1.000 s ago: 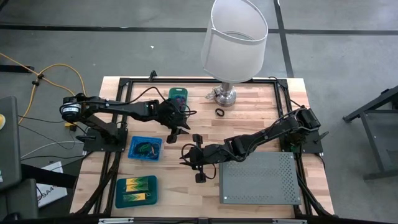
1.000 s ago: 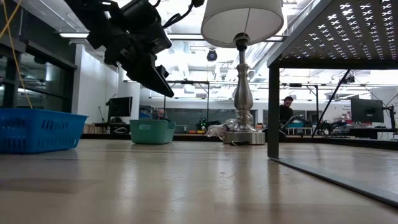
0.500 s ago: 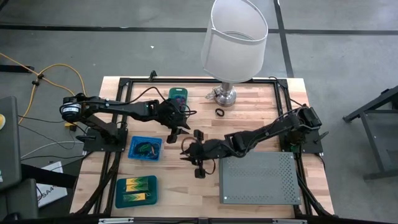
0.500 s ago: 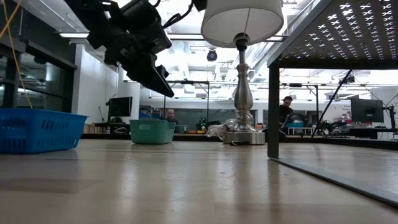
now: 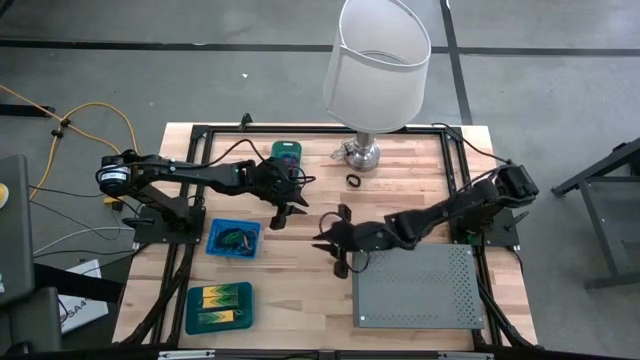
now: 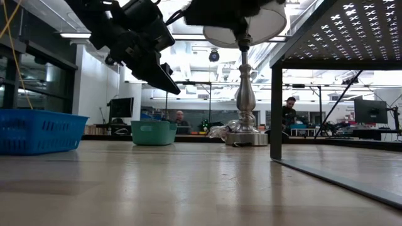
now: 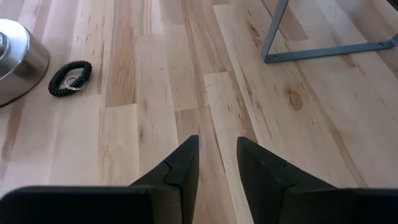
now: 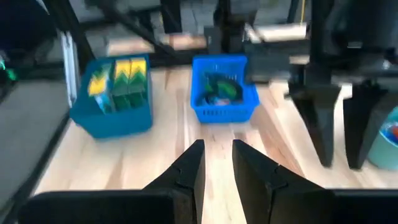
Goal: Pick & Place Office Desk Supplies
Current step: Put the black spring rubberband into the green bin
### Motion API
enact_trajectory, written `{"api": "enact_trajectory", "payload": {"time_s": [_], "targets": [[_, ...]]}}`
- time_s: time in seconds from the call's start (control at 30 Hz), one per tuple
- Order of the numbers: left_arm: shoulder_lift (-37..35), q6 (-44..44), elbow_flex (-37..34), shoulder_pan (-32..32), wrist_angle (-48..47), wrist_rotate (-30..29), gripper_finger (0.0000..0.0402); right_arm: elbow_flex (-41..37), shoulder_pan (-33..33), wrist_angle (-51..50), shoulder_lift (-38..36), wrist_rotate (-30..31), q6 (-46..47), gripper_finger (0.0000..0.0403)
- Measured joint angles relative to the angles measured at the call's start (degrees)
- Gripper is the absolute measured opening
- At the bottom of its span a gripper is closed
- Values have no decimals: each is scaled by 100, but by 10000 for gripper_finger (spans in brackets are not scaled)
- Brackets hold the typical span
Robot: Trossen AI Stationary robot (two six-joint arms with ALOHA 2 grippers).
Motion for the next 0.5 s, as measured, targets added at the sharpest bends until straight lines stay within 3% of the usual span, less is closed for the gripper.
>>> {"api": "enact_trajectory", "payload": {"time_s": [0.27,0.5], "targets": [[0,0,1,0,20,-6,102,-1125,284,-72,-548,1763,567,69],[0,0,1,0,77,-13,102,-1443,-113,-182,-566,1855,644,69]]}}
